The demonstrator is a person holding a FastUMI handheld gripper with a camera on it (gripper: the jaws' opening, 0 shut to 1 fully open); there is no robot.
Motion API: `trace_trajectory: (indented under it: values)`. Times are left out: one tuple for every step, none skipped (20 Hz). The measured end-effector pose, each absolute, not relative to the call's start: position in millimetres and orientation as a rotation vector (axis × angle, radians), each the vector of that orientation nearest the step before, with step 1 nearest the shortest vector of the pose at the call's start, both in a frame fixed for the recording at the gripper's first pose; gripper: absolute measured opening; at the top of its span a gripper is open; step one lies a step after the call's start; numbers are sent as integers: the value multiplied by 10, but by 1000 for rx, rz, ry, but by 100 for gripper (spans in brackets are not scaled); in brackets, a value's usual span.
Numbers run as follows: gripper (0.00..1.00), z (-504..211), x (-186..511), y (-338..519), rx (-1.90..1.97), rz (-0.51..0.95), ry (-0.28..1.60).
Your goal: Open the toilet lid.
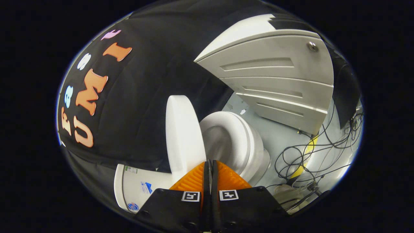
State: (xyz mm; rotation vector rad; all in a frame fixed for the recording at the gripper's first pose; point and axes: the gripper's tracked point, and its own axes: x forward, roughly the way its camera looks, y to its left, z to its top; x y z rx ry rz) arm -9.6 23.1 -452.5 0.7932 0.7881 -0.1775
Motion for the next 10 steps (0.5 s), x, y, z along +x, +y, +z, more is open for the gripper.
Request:
trace_trajectory:
  values:
    - [9,-4453,-75,268,764,-174,779]
    - [9,-4403,-50,286,733,-166,772]
    - [8,-4364,-66,326,709,-163,770]
    - [8,-4318,-71,359,700,-166,766]
    - [8,-4286,-60,382,698,-166,760]
    - [8,-4262,-52,404,694,-165,755]
    - [9,-4241,-53,414,687,-164,750]
    - [9,-4217,-59,436,675,-162,749]
    - [9,-4180,-56,465,658,-156,747]
    - [9,-4134,-63,515,647,-147,750]
